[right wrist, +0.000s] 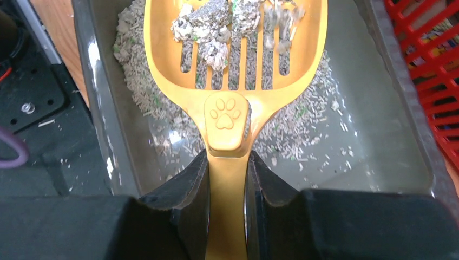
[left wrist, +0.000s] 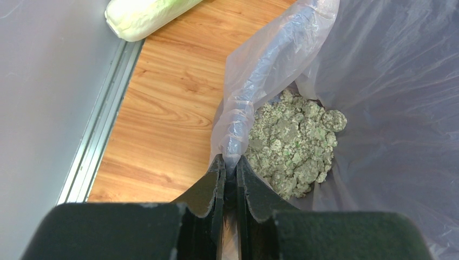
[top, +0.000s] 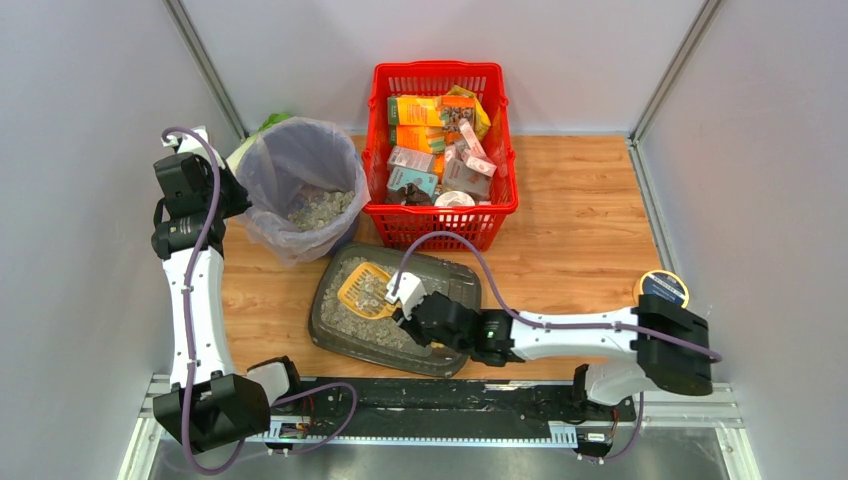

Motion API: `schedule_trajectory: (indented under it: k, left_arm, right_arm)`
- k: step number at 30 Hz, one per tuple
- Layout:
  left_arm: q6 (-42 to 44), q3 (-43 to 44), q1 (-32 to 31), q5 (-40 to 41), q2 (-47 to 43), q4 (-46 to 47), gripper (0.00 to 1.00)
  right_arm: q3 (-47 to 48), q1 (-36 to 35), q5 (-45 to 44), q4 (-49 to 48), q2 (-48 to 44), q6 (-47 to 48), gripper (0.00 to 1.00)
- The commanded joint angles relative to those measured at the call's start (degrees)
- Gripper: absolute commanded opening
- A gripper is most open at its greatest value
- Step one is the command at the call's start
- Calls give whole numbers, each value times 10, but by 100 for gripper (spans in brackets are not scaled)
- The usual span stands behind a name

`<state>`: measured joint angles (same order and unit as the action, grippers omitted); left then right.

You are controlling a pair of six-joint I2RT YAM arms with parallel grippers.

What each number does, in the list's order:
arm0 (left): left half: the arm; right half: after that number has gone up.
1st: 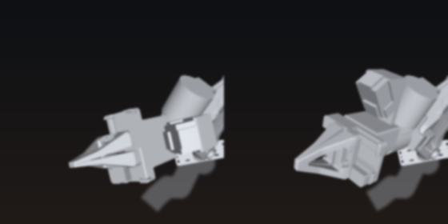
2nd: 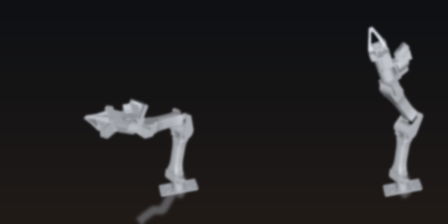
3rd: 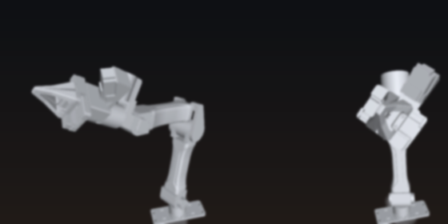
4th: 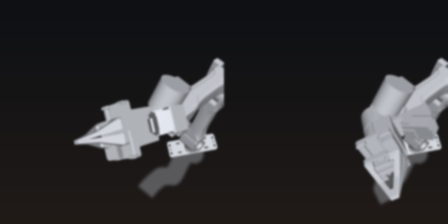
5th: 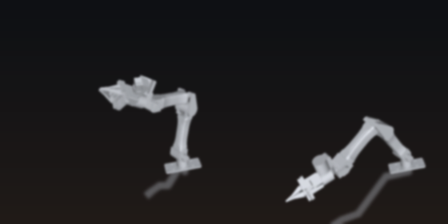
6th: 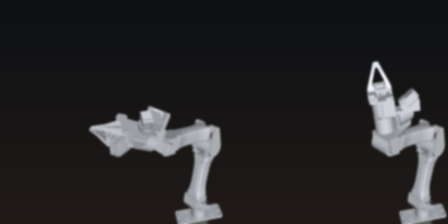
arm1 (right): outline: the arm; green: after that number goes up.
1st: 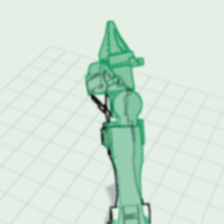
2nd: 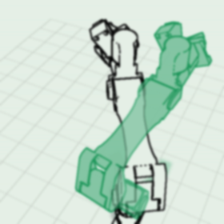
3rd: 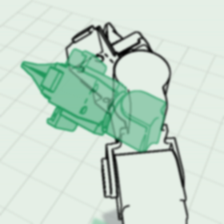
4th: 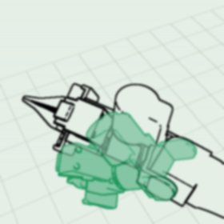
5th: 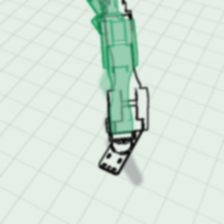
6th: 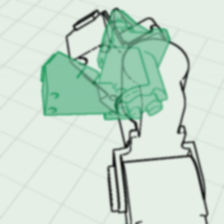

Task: Clean the litter box

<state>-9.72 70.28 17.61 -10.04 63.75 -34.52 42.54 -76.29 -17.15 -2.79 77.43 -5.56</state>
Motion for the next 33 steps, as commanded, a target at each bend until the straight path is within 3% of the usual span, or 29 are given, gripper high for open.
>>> schedule_trajectory:
  k: [1,6,9,12,15,18,19,20,21,23,25,27,30,31,33]
  left_arm:
    - [6,-9,-14,-48,-3,-39,0]
    - [4,-11,-15,-50,-4,-36,0]
    - [4,-9,-15,-51,-1,-37,0]
    - [7,-9,-15,-45,-3,-39,0]
    - [7,-9,-15,-45,-5,-39,0]
    - [5,-9,-14,-51,-5,-37,0]
    - [5,-9,-15,-49,-4,-38,0]
    - [4,-8,-15,-49,-2,-37,0]
    - [5,-9,-15,-49,-2,-39,0]
    - [6,-9,-15,-47,-3,-38,0]
    - [6,-9,-15,-45,-3,-38,0]
    - [7,-8,-15,-46,-3,-40,0]
    - [6,-9,-15,-49,-5,-39,0]
    - [7,-9,-15,-48,-6,-39,0]
    - [7,-9,-15,-44,-5,-39,0]
  right_arm:
    - [61,-17,-3,-2,41,8,0]
    - [-17,-34,-45,4,-36,-25,0]
    - [6,-16,-25,-62,13,-11,0]
    - [76,-15,0,14,56,3,0]
    - [52,-34,-24,95,-13,-9,0]
    - [-24,-18,-25,33,-63,-36,0]
    - [-33,1,-17,-43,-54,-27,0]
    - [-16,8,4,-57,-36,-21,0]
    - [10,13,11,-48,11,-14,0]
    - [111,13,20,79,54,0,0]
    - [117,-3,11,141,52,1,0]
    - [66,-10,4,151,-11,-12,0]
    - [8,-1,-7,88,-52,-14,0]
    - [8,10,-3,35,-41,-10,0]
    - [67,21,26,33,24,-3,0]
